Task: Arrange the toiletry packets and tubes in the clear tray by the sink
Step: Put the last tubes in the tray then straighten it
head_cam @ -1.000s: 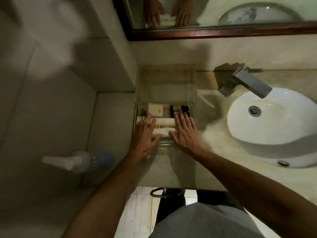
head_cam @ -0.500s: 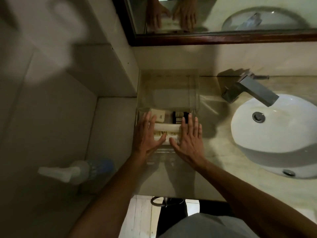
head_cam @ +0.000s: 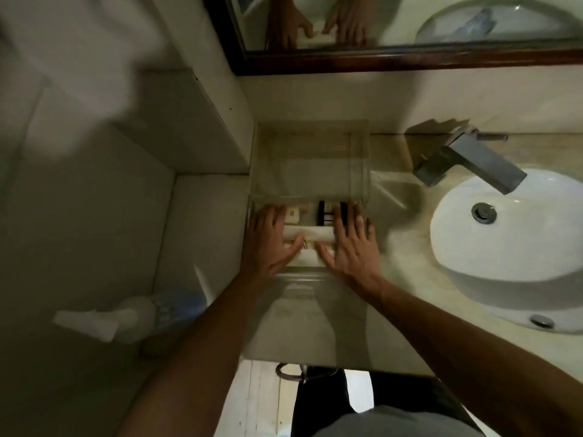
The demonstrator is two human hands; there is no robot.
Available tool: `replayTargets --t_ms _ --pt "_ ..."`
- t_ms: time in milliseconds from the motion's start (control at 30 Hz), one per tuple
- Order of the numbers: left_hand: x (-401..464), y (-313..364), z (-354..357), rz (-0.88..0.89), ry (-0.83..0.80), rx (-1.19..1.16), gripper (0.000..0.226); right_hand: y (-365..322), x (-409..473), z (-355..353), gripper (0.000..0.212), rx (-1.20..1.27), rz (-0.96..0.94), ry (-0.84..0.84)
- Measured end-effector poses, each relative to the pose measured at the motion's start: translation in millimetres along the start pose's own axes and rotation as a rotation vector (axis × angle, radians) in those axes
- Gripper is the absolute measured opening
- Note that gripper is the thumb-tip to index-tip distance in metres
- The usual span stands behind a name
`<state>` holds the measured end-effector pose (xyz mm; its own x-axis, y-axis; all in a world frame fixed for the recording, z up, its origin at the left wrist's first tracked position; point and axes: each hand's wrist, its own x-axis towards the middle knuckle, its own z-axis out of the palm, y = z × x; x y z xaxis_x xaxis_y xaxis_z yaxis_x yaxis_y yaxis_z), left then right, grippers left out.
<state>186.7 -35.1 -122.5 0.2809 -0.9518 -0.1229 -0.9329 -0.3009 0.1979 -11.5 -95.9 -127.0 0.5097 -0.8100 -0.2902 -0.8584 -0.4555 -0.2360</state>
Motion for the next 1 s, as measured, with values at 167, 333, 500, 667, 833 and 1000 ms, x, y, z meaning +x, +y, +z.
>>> replayTargets --t_ms 167,333,500,667,833,1000 --pt "-25.4 -3.6 -11.1 -0.136 0.081 -0.130 0.098 4.1 -7.3 -17.6 0.107 0.130 0.030 -0.031" --pt "-61.1 -12.8 -14.0 -0.041 0.011 -0.332 0.123 26.1 -42.2 -14.4 0.131 0.290 -0.039 -0.116" --pt "-56.7 -16.0 -15.4 -0.022 -0.076 -0.203 0.136 27.6 -33.7 -10.6 0.140 0.325 -0.036 -0.141" --pt "-72.4 -19.0 -11.1 -0.054 -0.042 -0.331 0.130 31.0 -32.3 -10.4 0.141 0.419 -0.044 -0.158" --pt "-68.3 -16.1 -15.7 -0.041 -0.052 -0.372 0.130 29.1 -32.8 -12.5 0.141 0.516 -0.066 -0.121" --pt "-67.1 -22.8 -13.3 -0.050 -0.082 -0.360 0.133 29.8 -33.7 -12.0 0.141 0.526 -0.062 -0.082"
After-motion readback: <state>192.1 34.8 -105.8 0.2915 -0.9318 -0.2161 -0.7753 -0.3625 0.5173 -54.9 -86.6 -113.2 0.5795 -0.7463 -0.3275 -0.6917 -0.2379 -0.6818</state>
